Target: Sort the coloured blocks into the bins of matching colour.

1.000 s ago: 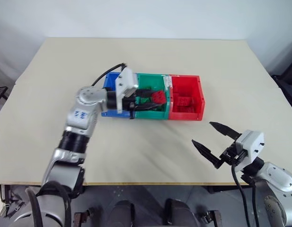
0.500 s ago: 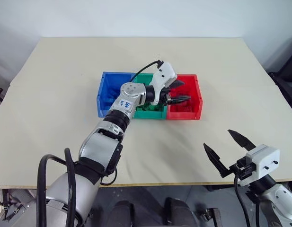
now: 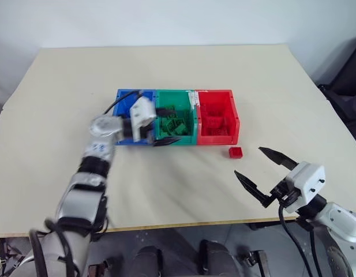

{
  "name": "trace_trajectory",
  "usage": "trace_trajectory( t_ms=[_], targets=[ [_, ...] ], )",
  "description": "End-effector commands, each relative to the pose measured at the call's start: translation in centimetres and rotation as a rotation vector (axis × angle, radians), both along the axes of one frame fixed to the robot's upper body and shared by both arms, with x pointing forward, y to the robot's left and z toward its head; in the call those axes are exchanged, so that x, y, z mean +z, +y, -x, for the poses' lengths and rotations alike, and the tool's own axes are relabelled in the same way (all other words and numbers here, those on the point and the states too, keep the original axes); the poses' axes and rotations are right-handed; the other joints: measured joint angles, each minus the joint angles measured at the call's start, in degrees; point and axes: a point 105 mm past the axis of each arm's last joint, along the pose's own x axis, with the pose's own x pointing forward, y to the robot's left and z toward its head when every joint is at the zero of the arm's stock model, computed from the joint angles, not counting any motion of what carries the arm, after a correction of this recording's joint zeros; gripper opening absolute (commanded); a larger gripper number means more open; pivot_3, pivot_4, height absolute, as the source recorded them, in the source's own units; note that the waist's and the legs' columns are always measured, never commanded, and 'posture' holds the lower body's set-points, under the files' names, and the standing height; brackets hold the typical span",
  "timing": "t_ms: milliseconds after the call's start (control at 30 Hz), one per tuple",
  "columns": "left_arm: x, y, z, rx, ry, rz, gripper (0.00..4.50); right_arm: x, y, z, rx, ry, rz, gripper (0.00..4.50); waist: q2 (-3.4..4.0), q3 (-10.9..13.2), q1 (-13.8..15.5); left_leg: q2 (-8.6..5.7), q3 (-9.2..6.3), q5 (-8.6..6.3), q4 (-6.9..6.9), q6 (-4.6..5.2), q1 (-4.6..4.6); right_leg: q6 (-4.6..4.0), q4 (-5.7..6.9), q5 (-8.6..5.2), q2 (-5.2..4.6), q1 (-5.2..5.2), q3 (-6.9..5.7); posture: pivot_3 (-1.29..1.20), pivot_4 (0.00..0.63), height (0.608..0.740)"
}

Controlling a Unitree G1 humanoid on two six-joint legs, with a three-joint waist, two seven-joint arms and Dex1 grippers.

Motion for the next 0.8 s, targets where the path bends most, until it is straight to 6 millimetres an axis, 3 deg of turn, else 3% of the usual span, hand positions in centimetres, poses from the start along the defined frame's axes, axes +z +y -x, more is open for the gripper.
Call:
trace_trajectory(
  t_ms=[33, 167, 333, 633, 800],
  targets=[
    [2.2, 2.8, 2.3, 0.034, -0.079, 0.022, 4.46, 0.3, -0.1, -0.6, 0.079, 0.018, 0.011, 4.50, -0.01, 0.01, 0.60, -0.03, -0.06, 0.00, 0.06, 0.01, -0.02, 0.00, 0.01, 0.00, -0.03, 0.02, -0.01, 0.00, 0.150, 0.740],
    [0.9, 6.3, 5.9, 0.082, -0.032, 0.028, 4.46, -0.2, -0.3, -1.4, 0.144, 0.063, 0.041, 4.50, 0.00, 0.00, 0.74, -0.06, -0.04, -0.05, 0.08, 0.06, 0.08, 0.01, 0.01, 0.02, -0.12, 0.10, 0.03, 0.00, 0.150, 0.740],
    [-0.9, 7.5, 8.4, 0.125, 0.066, 0.039, 4.46, -0.4, -1.3, -3.1, 0.075, 0.126, -0.012, 4.50, 0.00, 0.01, 1.11, -0.07, -0.11, -0.06, 0.12, 0.04, 0.07, 0.01, 0.04, 0.02, -0.15, 0.15, -0.03, 0.00, 0.150, 0.740],
    [-0.2, 3.3, 11.0, -0.018, 0.136, 0.111, 4.46, -3.7, -2.1, -6.4, -0.311, 0.315, -0.077, 4.50, 0.03, -0.01, 0.62, -0.06, -0.15, -0.04, 0.05, -0.04, 0.08, -0.04, 0.14, 0.00, -0.16, 0.07, -0.04, 0.00, 0.150, 0.740],
    [-0.3, 2.2, 11.5, -0.062, 0.152, 0.116, 4.46, -4.3, -0.1, -7.7, -0.430, 0.319, -0.165, 4.50, 0.06, -0.02, -0.37, -0.03, -0.06, -0.02, 0.00, -0.11, 0.06, -0.11, 0.22, -0.04, -0.13, -0.04, -0.02, 0.00, 0.150, 0.740]
  ],
)
